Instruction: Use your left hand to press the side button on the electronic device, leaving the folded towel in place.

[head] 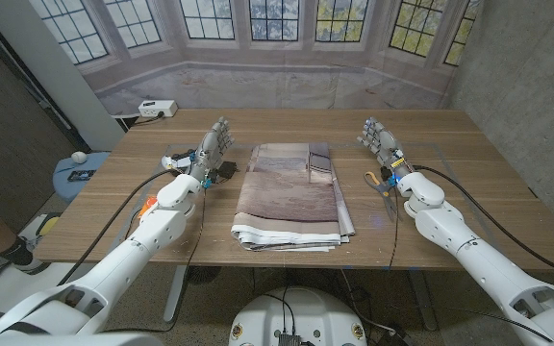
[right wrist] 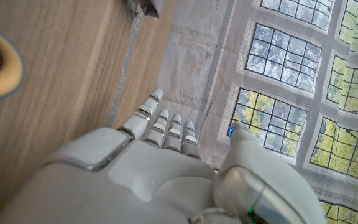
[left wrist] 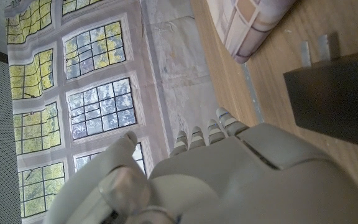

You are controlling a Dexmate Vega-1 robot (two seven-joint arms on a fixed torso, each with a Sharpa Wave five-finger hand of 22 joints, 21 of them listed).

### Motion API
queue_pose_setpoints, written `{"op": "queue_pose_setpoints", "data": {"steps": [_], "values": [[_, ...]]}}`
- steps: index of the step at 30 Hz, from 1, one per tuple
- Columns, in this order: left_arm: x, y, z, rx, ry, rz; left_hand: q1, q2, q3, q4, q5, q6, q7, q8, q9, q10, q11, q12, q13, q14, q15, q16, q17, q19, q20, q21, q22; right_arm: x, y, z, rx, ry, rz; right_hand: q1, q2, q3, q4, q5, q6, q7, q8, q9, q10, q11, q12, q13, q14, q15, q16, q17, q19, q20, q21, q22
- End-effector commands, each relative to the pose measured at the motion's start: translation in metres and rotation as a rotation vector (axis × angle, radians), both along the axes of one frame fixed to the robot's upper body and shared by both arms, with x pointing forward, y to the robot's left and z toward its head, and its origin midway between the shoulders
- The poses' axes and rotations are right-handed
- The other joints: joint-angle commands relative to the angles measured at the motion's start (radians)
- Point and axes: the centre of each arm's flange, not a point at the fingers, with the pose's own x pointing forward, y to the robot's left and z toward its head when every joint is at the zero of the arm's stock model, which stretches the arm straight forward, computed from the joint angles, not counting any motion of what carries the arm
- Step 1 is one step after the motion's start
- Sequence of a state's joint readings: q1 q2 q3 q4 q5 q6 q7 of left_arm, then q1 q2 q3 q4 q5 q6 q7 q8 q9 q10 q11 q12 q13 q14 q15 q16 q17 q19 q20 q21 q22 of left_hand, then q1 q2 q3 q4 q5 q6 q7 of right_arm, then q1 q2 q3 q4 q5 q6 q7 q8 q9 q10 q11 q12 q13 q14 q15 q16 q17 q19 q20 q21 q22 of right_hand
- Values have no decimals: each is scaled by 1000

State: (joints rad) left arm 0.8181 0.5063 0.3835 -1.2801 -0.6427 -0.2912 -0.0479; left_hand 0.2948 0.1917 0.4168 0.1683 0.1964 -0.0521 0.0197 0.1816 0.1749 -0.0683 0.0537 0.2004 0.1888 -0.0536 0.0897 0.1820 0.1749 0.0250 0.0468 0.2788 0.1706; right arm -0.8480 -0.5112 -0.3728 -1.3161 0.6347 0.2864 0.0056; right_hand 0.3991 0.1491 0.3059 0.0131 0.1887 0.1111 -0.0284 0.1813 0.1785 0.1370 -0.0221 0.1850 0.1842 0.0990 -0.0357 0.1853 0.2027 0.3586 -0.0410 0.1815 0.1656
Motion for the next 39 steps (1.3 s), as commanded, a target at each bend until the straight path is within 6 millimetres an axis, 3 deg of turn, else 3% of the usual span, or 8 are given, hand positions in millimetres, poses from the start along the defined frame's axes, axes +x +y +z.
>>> {"op": "queue_pose_setpoints", "data": {"steps": [1, 14, 39], "values": [[0, -5, 11, 42, -18, -14, 15, 2, 12, -4, 5, -5, -2, 6, 2, -4, 2, 5, 1, 5, 8, 7, 3, 1, 9, 1, 1, -7, 4, -2, -14, -1, -17, 17, -4, 10, -8, 6, 9, 5, 7, 2, 8, 3, 4, 4, 6, -28, 5, 1, 8, -41, 5, 2], [-7, 1, 13, 56, -19, 8, 17, -2, 23, -12, 4, -3, -4, 5, 1, 2, 3, 6, -1, 9, 11, 5, 1, 3, 10, -5, 1, -15, 3, -2, -20, -3, -28, 21, -4, 9, -19, 2, 10, 5, 7, 2, 6, 1, 4, 4, 1, -26, 7, 0, 5, -39, 5, 2], [-48, 9, 9, 123, -21, 61, 25, -9, 44, -28, -1, 2, -1, 4, 1, 7, 3, 6, -2, 14, 17, 2, -1, 5, 18, -18, 1, -18, 1, -1, -52, -22, -11, 22, -2, 8, -30, -2, 13, 9, 8, 2, 1, 6, 4, 4, -4, -24, 12, 0, 4, -35, 6, 2]]}}
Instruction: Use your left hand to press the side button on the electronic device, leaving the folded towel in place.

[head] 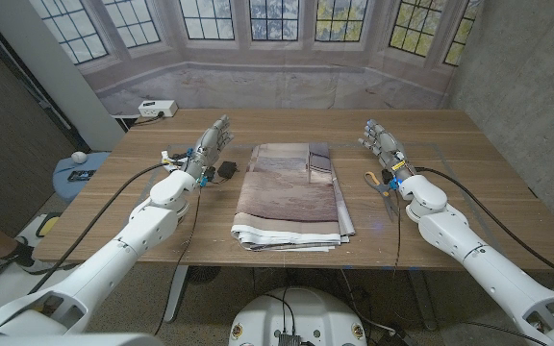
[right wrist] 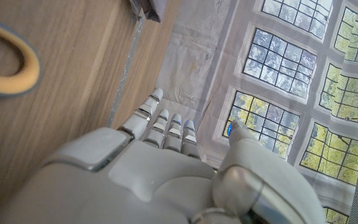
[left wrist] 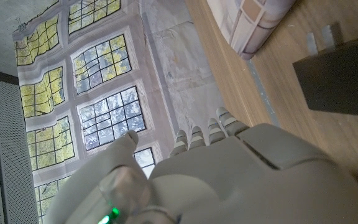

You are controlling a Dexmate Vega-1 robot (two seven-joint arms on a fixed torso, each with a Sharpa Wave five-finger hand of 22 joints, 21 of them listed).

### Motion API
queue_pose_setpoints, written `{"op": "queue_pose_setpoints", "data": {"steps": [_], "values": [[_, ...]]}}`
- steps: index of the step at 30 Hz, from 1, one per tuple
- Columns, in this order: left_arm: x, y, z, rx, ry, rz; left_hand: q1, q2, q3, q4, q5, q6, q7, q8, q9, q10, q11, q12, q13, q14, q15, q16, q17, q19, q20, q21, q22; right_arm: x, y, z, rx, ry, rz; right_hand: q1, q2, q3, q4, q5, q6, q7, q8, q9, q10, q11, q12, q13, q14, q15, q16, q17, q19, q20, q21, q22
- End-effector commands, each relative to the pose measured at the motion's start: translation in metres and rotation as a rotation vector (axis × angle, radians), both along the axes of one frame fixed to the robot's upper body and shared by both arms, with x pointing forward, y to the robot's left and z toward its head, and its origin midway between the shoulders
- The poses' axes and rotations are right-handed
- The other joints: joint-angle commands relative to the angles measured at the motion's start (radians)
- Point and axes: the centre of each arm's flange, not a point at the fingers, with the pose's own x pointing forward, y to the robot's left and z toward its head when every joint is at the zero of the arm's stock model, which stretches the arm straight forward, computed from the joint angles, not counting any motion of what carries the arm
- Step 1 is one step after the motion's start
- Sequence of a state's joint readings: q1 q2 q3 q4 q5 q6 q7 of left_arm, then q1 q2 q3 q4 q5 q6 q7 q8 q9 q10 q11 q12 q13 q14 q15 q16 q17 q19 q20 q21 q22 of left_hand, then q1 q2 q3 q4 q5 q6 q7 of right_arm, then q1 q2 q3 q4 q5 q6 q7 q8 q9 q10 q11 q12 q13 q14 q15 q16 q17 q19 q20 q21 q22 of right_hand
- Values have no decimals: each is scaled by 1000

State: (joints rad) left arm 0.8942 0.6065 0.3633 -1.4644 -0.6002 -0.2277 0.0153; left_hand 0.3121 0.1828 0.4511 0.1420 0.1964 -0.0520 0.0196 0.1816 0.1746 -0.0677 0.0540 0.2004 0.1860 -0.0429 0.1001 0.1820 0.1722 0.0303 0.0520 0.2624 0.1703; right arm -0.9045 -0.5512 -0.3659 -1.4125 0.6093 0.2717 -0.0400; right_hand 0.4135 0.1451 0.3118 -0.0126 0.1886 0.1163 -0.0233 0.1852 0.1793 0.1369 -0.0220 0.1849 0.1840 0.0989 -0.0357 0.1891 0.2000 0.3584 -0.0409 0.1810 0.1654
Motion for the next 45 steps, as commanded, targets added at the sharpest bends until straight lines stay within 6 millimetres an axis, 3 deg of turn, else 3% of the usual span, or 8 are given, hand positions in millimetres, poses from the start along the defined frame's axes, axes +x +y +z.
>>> {"op": "queue_pose_setpoints", "data": {"steps": [1, 45], "values": [[-20, 5, -2, 37, 3, 27, 8, 0, 11, -3, -1, 2, -2, 4, 1, 7, 2, 6, 0, 3, 7, 2, 1, 0, 13, -2, 1, -1, 0, 2, -24, -10, 7, 8, 2, 2, -5, -2, 8, 3, 4, 1, 0, 6, 4, 4, -4, -25, 8, 2, 4, -35, 6, 3], [-88, 24, 16, 308, -20, 200, 18, -3, 41, -21, -7, 1, -1, 1, 2, 10, 6, 5, 0, 1, 11, -1, 1, 4, 21, -21, 2, 6, -5, 15, -77, -17, 0, 27, 7, 7, -36, -5, 15, 1, 5, 1, 0, 2, 5, 4, -8, -27, 11, -1, 5, -34, 8, 3]]}}
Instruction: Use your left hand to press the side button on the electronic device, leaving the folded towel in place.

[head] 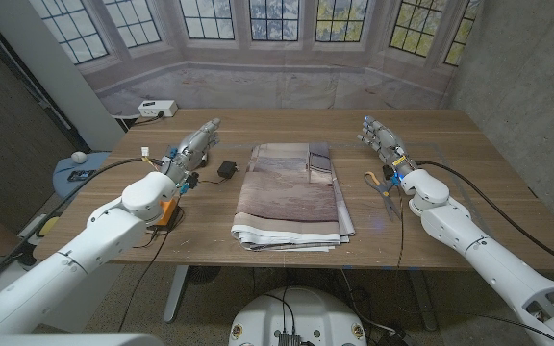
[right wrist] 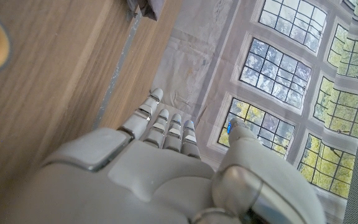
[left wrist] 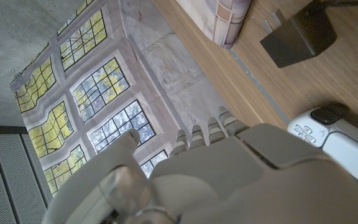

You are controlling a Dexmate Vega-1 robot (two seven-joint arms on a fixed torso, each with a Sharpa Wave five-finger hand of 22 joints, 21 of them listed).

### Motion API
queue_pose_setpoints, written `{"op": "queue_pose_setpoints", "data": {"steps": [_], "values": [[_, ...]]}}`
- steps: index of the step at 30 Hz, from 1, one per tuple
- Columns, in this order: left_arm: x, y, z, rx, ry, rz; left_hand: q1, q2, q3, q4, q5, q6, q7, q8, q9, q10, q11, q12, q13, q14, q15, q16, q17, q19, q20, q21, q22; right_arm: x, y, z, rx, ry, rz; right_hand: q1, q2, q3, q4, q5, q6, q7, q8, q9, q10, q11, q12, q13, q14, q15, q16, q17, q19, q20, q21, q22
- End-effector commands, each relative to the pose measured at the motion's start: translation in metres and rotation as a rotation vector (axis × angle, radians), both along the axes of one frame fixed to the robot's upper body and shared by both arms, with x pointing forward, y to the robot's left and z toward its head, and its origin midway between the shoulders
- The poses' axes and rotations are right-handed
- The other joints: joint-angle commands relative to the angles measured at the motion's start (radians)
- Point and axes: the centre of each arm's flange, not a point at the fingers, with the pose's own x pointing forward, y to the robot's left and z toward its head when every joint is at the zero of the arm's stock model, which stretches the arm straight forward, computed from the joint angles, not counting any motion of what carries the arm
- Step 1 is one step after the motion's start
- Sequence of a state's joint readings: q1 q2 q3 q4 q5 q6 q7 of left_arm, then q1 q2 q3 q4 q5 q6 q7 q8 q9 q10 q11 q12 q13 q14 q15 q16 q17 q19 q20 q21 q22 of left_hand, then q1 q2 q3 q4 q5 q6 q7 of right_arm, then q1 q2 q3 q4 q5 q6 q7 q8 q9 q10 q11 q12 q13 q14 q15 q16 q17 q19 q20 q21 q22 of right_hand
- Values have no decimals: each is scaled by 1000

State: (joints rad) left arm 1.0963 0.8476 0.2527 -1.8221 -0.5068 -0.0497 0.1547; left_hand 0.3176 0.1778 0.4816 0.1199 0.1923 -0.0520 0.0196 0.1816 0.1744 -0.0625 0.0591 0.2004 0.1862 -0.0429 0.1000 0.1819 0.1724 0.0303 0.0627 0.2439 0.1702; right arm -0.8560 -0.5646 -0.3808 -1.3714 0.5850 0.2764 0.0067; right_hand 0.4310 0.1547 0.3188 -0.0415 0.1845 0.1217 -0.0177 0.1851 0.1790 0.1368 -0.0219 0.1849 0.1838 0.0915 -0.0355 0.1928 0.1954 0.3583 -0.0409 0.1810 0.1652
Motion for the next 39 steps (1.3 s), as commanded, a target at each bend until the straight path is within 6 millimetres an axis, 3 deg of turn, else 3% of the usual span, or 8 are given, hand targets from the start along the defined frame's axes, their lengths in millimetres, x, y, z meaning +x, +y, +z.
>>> {"op": "queue_pose_setpoints", "data": {"steps": [1, 12, 22, 35, 39], "values": [[-22, 3, 4, 93, -17, 54, 13, 2, 11, 1, -4, 2, -1, 2, 2, 5, 0, 5, 0, 2, 11, -1, 0, 5, 11, -3, 2, 0, -2, 1, -11, 1, -8, 10, -3, 0, -7, -1, 10, -5, 5, 2, -1, 2, 5, 4, 0, -27, 8, 3, 4, -34, 8, 3], [-47, 4, -1, 283, -69, 195, 12, 0, 20, -2, -6, 5, 1, 3, 2, 26, 7, 12, 1, 18, 14, 4, 1, 23, 23, -4, 3, 3, 1, 3, -48, 11, 4, 12, -2, 0, -13, -2, 11, -4, 5, 2, 0, 2, 6, 4, -1, -28, 9, 3, 4, -35, 8, 3], [-59, 5, -3, 402, -99, 270, 9, -2, 25, -2, -7, 21, 1, 8, 2, 37, -2, 14, 1, 30, 9, 7, 2, 37, 21, -4, 3, 8, 5, 8, -61, 7, 9, 14, -2, 0, -18, -3, 12, -4, 5, 2, 1, 3, 6, 4, -1, -27, 10, 3, 5, -35, 8, 3], [-77, 13, -13, 529, -153, 342, -1, -5, 33, 2, -8, 55, -7, 14, 2, 79, -22, 25, 2, 69, -9, 14, 3, 73, 22, -2, 4, 12, 7, 13, -85, 12, 12, 15, -1, -1, -22, -3, 11, -5, 4, 2, 0, 2, 6, 4, -1, -28, 11, 3, 5, -36, 8, 3], [-83, 16, -14, 561, -156, 354, -6, -6, 37, 3, -8, 70, 6, 15, 2, 92, -22, 27, 2, 81, -29, 14, 3, 90, 21, -1, 4, 13, 7, 14, -88, 10, 13, 15, -1, -1, -24, -3, 11, -4, 4, 2, 0, 1, 6, 4, -1, -29, 11, 3, 9, -32, 10, 3]]}}
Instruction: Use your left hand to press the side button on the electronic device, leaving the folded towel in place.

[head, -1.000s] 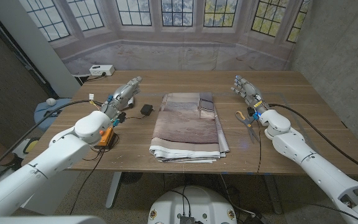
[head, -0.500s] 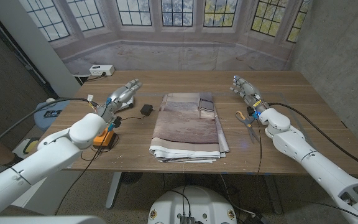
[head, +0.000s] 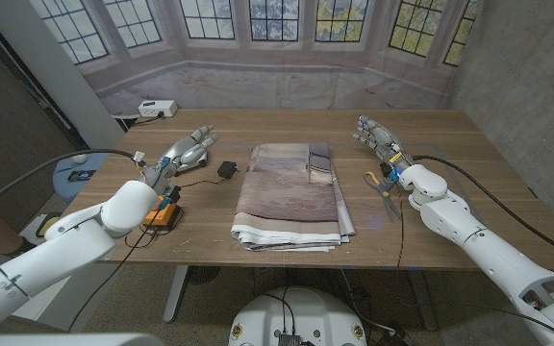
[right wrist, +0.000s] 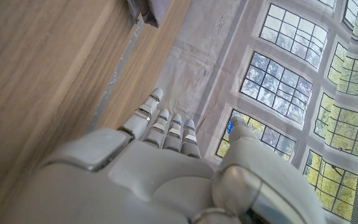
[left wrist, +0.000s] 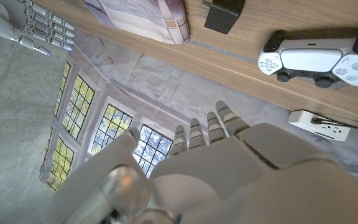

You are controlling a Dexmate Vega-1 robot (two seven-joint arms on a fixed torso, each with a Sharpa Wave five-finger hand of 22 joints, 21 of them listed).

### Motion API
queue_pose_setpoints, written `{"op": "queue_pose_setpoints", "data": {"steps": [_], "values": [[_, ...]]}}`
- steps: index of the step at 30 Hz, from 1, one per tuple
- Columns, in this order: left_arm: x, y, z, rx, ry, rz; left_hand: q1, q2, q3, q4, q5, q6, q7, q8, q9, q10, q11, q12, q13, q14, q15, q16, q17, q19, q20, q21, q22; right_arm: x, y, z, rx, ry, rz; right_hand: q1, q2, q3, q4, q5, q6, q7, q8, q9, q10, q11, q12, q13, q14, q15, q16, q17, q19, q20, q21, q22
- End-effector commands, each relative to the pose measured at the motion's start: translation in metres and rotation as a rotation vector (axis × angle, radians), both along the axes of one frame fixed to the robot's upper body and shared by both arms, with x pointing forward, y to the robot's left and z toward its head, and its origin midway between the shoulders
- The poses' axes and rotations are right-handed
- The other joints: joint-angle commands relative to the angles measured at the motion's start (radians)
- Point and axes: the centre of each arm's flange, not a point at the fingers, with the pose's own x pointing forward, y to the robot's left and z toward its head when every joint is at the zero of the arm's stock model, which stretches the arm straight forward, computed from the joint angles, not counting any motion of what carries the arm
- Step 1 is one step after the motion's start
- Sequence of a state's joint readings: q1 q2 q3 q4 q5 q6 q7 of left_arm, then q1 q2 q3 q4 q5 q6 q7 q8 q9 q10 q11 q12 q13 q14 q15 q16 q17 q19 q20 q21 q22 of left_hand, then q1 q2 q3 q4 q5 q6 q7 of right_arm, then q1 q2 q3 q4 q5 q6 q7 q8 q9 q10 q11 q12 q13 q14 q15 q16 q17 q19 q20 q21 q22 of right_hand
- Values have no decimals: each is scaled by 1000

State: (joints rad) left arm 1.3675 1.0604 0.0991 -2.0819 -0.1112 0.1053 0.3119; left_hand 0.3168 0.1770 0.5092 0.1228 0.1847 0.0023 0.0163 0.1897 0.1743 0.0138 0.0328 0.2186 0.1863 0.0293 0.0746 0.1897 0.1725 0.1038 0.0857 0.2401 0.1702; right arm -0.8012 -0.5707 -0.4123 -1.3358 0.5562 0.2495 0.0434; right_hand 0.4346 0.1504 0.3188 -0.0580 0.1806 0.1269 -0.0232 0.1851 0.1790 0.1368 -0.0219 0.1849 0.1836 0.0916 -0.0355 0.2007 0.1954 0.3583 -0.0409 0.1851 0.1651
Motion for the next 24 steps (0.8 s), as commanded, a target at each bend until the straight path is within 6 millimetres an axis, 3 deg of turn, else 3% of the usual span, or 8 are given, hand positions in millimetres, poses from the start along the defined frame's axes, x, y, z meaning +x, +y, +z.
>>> {"op": "queue_pose_setpoints", "data": {"steps": [1, 14, 24], "values": [[-19, 7, -7, 126, -24, 62, -6, -6, 9, 1, -1, 16, 9, 7, 2, 16, 5, 9, 1, 10, -5, 6, 3, 17, -3, 3, 4, 3, 2, 4, -16, -1, 5, 12, 3, -1, -8, 0, 7, 1, 5, 2, -1, 2, 6, 4, 0, -28, 4, 3, 11, -31, 6, 3], [-41, 13, -17, 231, 36, 137, -17, -7, 16, 5, 0, 12, -5, -2, 2, 1, -16, -5, 1, -8, -20, -7, 3, 5, -8, -12, 5, 7, 5, 8, -39, -6, 19, 14, 4, -1, -14, 0, 5, -4, 3, 2, -4, -13, 5, 4, -1, -29, 4, 3, 9, -24, 5, 3], [-55, 17, -25, 294, 86, 156, -25, -8, 17, 9, 0, 10, -6, -4, 2, -3, -11, -8, 0, -17, -23, -10, 3, -2, -7, -19, 5, 11, 14, 14, -57, -19, 25, 17, 5, 0, -19, 0, 2, -4, 2, 2, -16, -13, 1, 4, -8, -33, 2, 3, 10, -23, 5, 3]]}}
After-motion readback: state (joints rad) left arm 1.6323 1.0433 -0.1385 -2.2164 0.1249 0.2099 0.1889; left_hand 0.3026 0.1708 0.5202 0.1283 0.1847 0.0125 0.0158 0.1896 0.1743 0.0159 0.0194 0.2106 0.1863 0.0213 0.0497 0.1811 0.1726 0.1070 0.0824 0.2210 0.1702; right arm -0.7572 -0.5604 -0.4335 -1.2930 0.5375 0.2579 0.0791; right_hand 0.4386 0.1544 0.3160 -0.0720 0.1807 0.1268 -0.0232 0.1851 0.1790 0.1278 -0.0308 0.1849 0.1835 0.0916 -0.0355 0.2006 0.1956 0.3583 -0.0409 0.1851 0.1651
